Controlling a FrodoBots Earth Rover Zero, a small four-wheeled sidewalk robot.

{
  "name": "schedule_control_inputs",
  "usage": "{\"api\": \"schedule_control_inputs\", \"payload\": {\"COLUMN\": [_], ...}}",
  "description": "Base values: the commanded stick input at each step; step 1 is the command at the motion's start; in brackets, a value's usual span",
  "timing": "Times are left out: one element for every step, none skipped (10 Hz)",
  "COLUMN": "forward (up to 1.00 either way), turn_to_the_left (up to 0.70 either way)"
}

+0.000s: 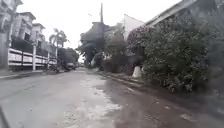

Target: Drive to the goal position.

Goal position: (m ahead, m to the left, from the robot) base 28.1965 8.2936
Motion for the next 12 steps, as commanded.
{"api": "schedule_control_inputs", "payload": {"forward": [0.70, 0.70, 0.70, 0.70, 0.70, 0.70, 0.70, 0.70, 0.70, 0.70, 0.70, 0.70], "turn_to_the_left": [0.00, 0.00, 0.00, 0.00, 0.00, 0.00, 0.00, 0.00, 0.00, 0.00, 0.00, 0.00]}}
